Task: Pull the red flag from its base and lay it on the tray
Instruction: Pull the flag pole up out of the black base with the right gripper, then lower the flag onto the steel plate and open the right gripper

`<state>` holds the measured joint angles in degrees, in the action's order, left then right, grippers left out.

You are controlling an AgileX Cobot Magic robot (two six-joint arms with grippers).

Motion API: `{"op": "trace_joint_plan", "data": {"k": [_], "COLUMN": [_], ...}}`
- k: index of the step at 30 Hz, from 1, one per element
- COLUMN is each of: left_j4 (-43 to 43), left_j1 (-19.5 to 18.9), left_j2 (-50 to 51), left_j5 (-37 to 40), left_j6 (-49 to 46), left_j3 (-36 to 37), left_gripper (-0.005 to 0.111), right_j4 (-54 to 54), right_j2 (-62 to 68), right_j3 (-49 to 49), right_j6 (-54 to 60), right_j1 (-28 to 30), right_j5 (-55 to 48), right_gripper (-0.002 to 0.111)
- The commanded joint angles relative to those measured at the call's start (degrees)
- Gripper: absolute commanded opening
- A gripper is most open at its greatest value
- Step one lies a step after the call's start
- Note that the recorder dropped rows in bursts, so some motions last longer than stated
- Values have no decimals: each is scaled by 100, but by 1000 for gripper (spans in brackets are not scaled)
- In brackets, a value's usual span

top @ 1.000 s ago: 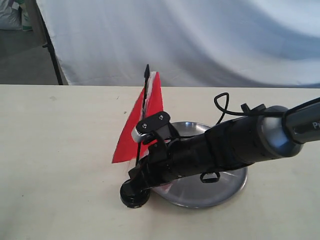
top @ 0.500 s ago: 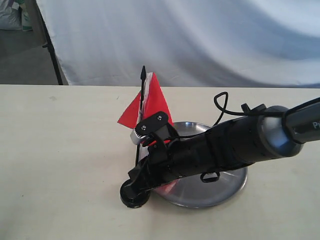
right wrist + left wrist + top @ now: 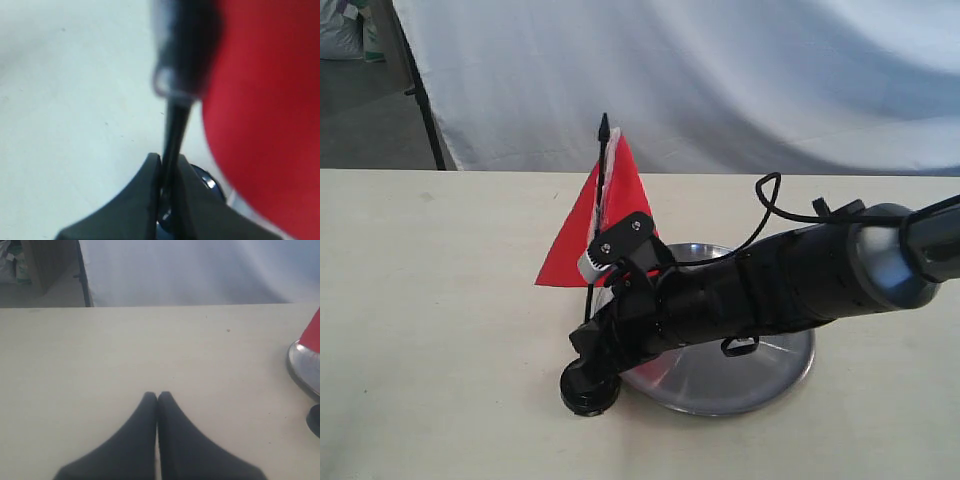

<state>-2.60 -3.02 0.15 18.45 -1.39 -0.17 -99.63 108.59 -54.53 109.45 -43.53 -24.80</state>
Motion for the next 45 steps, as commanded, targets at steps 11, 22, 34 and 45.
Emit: {"op": "trace_joint_plan", "data": {"k": [11,22,34,45], "left_j4": [-56,-56,-56,-56], "left_j1": [-11,-11,-11,-11], "left_j2": [-15,-15,-15,-15], "left_j5": [-4,-4,-4,-4], "left_j6": [-16,-16,-16,-16], "left_j3": [17,17,17,17], "left_gripper": [0,0,0,0], "right_j4": [-32,-32,-32,248], "right_j2": [-315,-415,-923,-902], "right_j3": [-1,-1,24,647], "right_j6": [-373,-1493,-2260,-3035], "right_j1": [5,16,332,1169], "right_j5": [138,1360,1858,473], "right_gripper": [0,0,0,0]}}
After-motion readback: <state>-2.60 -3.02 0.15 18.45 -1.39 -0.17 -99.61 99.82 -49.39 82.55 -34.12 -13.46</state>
